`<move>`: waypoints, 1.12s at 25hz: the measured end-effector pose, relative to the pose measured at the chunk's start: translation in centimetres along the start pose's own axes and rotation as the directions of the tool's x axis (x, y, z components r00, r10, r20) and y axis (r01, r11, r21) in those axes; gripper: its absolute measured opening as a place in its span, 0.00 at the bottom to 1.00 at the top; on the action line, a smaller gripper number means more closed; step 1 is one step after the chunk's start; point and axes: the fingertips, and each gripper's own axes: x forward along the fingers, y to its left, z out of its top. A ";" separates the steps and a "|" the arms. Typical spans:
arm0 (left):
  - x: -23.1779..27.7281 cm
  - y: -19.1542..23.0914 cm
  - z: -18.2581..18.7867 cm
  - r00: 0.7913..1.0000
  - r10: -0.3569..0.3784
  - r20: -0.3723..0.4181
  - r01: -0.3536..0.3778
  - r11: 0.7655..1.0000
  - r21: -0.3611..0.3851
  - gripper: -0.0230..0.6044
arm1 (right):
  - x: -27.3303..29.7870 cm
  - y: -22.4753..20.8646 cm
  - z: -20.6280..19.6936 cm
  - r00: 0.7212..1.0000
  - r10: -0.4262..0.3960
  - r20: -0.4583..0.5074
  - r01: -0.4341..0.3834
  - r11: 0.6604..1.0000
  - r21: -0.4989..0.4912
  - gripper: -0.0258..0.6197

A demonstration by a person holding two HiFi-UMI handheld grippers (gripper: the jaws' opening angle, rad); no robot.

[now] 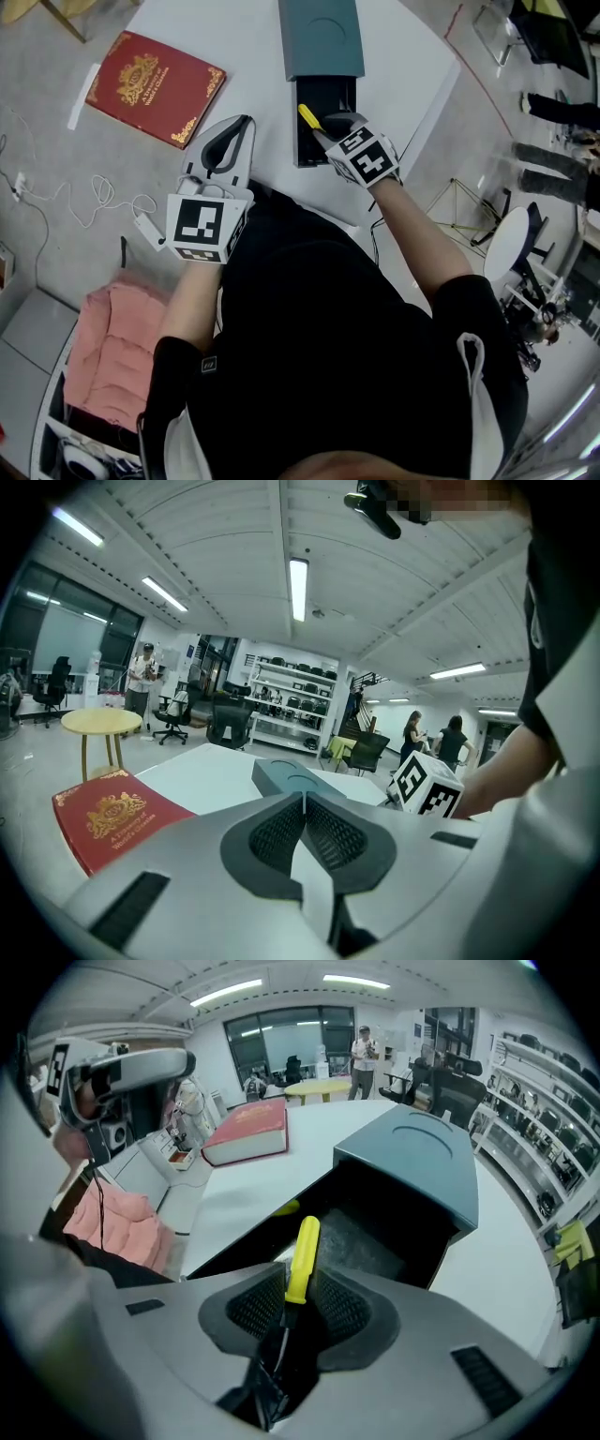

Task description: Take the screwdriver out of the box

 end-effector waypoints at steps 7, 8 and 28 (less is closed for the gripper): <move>-0.5 0.8 0.6 1.000 0.004 0.018 -0.004 1.000 -0.020 0.08 | 1.1 0.0 -1.3 0.993 -0.012 -0.121 0.007 0.999 -0.045 0.26; -0.6 1.0 0.7 1.000 0.005 0.020 -0.004 1.000 -0.018 0.08 | 1.3 0.0 -1.4 0.991 -0.015 -0.131 0.008 0.998 -0.057 0.25; -0.4 1.5 1.5 0.996 -0.081 0.033 0.081 0.997 0.003 0.08 | 0.4 0.1 -1.1 0.987 -0.110 -0.115 0.097 0.989 -0.111 0.17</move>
